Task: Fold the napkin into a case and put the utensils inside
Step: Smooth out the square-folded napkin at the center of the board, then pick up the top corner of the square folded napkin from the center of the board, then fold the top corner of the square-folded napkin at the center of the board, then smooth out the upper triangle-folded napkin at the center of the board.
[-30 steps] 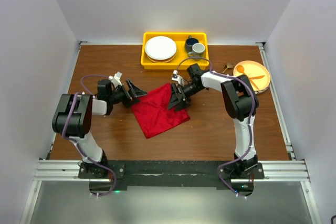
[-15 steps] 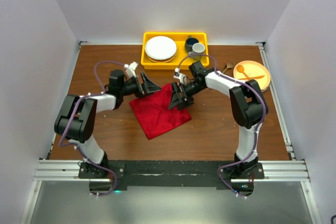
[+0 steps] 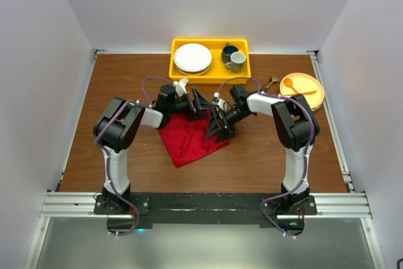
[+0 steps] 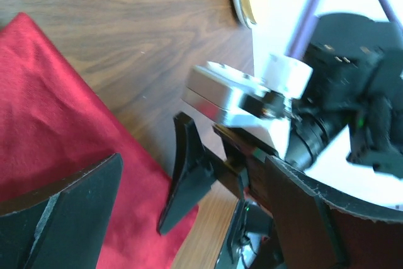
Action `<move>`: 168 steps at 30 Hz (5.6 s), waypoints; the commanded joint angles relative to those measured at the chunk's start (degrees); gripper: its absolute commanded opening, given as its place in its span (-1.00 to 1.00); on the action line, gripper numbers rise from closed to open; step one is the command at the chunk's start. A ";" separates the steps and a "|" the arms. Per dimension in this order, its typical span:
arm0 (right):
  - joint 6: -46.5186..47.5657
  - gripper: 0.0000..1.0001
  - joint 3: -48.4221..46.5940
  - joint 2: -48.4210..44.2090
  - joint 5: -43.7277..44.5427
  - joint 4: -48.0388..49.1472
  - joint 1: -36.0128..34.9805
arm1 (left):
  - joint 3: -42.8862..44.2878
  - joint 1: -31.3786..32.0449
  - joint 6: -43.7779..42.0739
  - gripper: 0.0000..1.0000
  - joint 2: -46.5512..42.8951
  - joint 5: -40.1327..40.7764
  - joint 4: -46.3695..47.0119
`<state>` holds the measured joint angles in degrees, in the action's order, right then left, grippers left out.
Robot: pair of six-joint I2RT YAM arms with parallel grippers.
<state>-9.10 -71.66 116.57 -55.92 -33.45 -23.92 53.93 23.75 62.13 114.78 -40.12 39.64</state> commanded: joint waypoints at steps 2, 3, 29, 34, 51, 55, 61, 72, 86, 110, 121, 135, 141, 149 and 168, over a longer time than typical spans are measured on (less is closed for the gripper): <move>-1.00 0.92 3.62 2.08 1.52 5.41 0.19 | 3.02 1.30 5.90 1.00 3.69 5.65 3.78; -1.53 0.91 4.15 1.99 1.60 6.11 0.28 | 3.28 1.39 6.68 1.00 4.22 6.54 2.65; -1.53 0.91 3.55 4.72 5.21 5.07 2.74 | 8.21 -7.93 3.00 1.00 8.19 0.34 7.19; 2.50 0.88 0.03 1.91 4.60 0.51 2.57 | 5.33 -10.37 -15.68 1.00 -8.11 -5.75 -3.76; 11.48 -0.15 -3.76 -6.71 16.36 -7.95 2.04 | -14.35 2.95 -128.11 -0.25 -54.82 6.70 -70.66; 11.13 -0.21 -2.70 -6.27 19.27 -6.63 2.04 | -17.63 6.13 -137.86 -0.15 -55.63 8.39 -73.11; 10.68 -0.36 -0.68 -5.31 21.82 -5.48 1.86 | -19.03 10.96 -141.49 -0.10 -51.77 9.70 -75.06; 11.57 -0.46 -1.12 -3.72 23.49 -6.10 1.86 | -22.64 17.91 -138.07 -0.17 -47.72 13.48 -65.93; 11.92 -0.42 -2.52 -3.99 20.77 -7.77 1.95 | -20.63 18.18 -138.77 -0.83 -45.08 14.19 -64.16; 11.65 -0.03 -6.57 -11.63 20.68 -6.89 2.21 | 13.73 4.03 -127.61 -1.00 -16.71 3.64 -59.95; 11.04 0.00 -6.21 -11.55 19.80 -6.71 2.21 | 21.65 2.62 -129.28 -1.00 -5.89 4.44 -53.71; 9.54 -0.16 -1.92 -8.12 21.20 -5.05 1.86 | 25.34 -1.59 -114.35 -0.09 -7.20 7.44 -60.95; 9.45 -0.18 -0.50 -4.70 24.27 -3.02 1.77 | 23.51 -12.66 -98.71 0.12 -8.87 -1.34 -70.13; 12.26 -0.25 -6.11 0.23 29.37 -2.67 1.77 | 11.47 -20.67 -86.22 -0.10 -9.75 -6.90 -66.63; 18.16 0.04 -16.40 -6.27 24.28 -10.23 1.69 | 4.94 -22.02 -79.43 0.03 -27.25 -7.00 -59.49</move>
<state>9.30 -83.92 113.58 -30.20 -44.47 -22.06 54.30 -2.55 -17.06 88.40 -46.24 -21.08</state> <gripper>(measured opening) 0.527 0.526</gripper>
